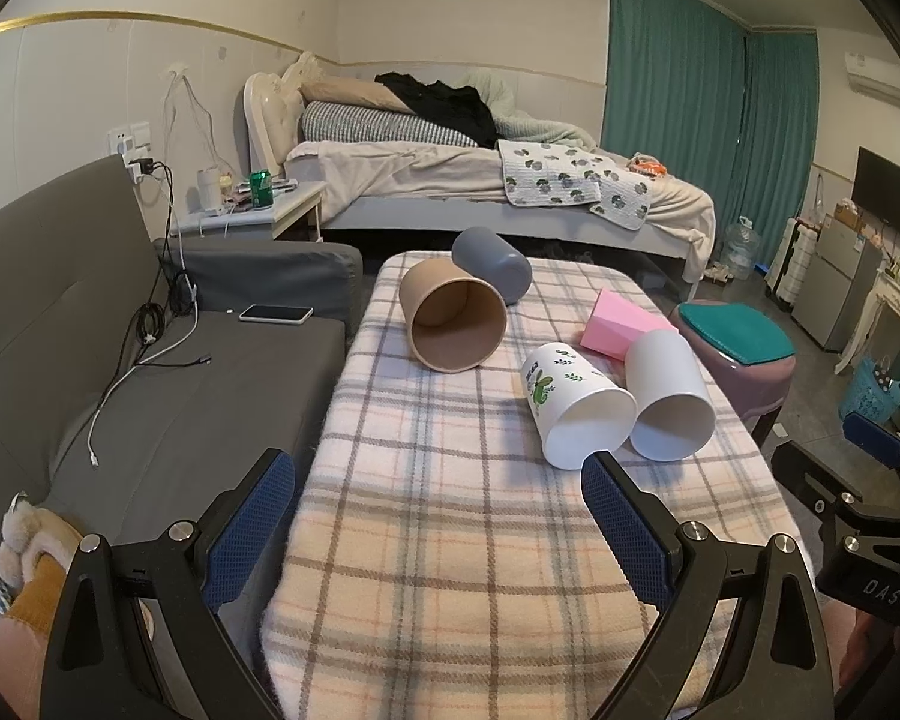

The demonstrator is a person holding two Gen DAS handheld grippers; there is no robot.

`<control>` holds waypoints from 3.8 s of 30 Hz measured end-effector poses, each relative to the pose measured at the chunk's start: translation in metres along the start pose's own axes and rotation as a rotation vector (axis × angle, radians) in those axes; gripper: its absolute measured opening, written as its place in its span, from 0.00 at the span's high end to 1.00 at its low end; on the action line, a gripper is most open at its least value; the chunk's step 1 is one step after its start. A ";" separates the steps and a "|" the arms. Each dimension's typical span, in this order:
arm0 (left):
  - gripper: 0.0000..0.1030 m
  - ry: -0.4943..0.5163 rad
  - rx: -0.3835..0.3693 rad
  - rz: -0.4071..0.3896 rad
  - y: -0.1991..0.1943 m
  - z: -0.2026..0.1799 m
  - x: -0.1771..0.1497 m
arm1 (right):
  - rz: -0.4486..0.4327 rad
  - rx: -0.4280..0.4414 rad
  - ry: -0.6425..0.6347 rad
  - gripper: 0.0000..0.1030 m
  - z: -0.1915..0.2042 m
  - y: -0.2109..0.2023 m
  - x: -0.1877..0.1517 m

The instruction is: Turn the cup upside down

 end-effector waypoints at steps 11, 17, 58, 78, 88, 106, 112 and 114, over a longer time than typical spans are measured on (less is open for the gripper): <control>0.04 -0.048 0.010 0.024 -0.002 0.021 0.042 | 0.007 0.007 -0.003 0.00 -0.007 0.005 0.039; 0.04 0.036 0.047 0.016 0.016 0.025 0.084 | -0.004 0.049 -0.049 0.00 0.002 0.025 0.100; 0.04 0.004 0.107 0.122 0.121 0.070 0.143 | 0.428 0.182 -0.106 0.31 0.077 0.308 0.193; 0.03 0.013 0.097 0.064 -0.021 0.031 0.011 | 0.437 0.254 0.034 0.31 0.056 0.028 0.029; 0.04 -0.045 0.093 0.109 0.004 0.043 -0.014 | 0.561 0.219 0.121 0.31 0.068 0.064 -0.051; 0.04 -0.021 0.091 0.070 -0.022 0.016 -0.006 | 0.312 0.155 0.018 0.11 0.042 0.021 -0.012; 0.04 -0.009 0.001 0.077 -0.028 -0.030 -0.011 | 0.145 0.029 0.019 0.11 -0.010 -0.008 0.007; 0.04 -0.005 -0.035 0.077 -0.027 -0.051 -0.014 | 0.115 -0.011 0.028 0.11 -0.029 -0.013 0.008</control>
Point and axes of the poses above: each gripper's, at about its wrist camera, not at the fingertips, and y roughly the way its jaws point, z to its left, x to its top, the point moved 8 cm from there along y, roughly the way its jaws point, and after that the axes turned 3 degrees about z, right-handed, at the moved point
